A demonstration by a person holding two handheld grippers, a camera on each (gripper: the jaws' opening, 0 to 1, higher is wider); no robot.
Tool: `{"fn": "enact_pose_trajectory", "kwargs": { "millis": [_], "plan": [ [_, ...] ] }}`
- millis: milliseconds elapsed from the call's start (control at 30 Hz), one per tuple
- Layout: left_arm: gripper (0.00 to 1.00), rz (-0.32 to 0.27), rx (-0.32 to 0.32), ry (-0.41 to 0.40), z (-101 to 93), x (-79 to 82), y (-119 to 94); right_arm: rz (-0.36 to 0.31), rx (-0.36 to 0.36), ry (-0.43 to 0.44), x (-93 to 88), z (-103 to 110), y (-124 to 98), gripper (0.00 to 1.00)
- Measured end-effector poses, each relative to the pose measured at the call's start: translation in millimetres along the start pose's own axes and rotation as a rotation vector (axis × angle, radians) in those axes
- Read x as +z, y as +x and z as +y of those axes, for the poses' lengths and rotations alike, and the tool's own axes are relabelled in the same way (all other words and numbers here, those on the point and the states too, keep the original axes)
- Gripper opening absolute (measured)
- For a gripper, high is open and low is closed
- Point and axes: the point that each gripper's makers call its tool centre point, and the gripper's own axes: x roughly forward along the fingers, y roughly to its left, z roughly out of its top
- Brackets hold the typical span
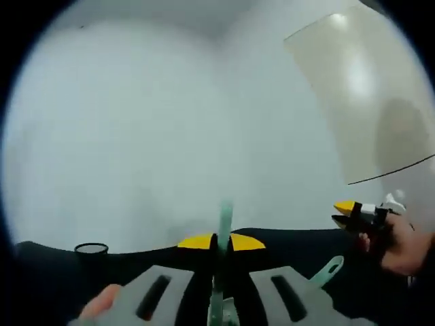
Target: Pick up the broom and sweep the trash on the tabletop into the dustpan.
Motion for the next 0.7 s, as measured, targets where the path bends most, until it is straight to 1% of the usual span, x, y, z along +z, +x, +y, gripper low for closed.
{"fn": "enact_pose_trajectory", "kwargs": {
  "millis": [67, 133, 200, 233, 333, 467, 500, 533, 567, 633, 700],
  "plan": [
    [0.04, -0.016, -0.036, -0.012, -14.4, 5.3, 3.3, 0.000, 0.001, 0.002, 0.3, 0.4, -0.2, 0.23],
    [0.04, -0.036, -0.097, -0.059, -29.5, 12.1, 5.5, 0.001, 0.002, 0.004, -0.6, 1.5, -0.6, 0.23],
    [0.04, -0.048, -0.114, -0.081, -31.9, 18.1, 5.9, 0.000, 0.003, 0.005, -0.7, 1.2, -0.5, 0.23],
    [0.04, -0.066, -0.125, -0.070, -31.9, 24.5, 5.2, 0.000, 0.003, 0.006, -1.0, 1.4, -0.6, 0.23],
    [0.04, -0.097, -0.135, 0.012, -23.7, 37.5, 3.2, 0.001, 0.005, 0.008, -1.7, 1.6, -0.6, 0.23],
    [0.04, -0.117, -0.157, 0.012, -7.9, 48.5, -1.9, 0.001, 0.006, 0.009, -2.9, 2.2, -0.5, 0.22],
    [0.04, -0.128, -0.156, 0.024, 0.3, 53.3, -3.7, 0.000, 0.006, 0.011, -2.8, 2.1, -0.5, 0.22],
    [0.04, -0.138, -0.127, 0.066, 12.4, 57.4, -4.1, -0.001, 0.006, 0.012, -2.7, 2.1, -0.6, 0.22],
    [0.04, -0.141, -0.116, 0.088, 22.3, 59.7, -4.6, -0.002, 0.007, 0.014, -2.7, 2.2, -0.8, 0.22],
    [0.04, -0.149, -0.072, 0.151, 48.2, 63.1, -2.1, -0.002, 0.007, 0.016, -2.6, 2.0, -0.8, 0.22],
    [0.04, -0.133, -0.080, 0.176, 66.5, 58.8, 5.9, -0.001, 0.006, 0.017, -2.9, 1.7, -0.6, 0.22]
  ]
}}
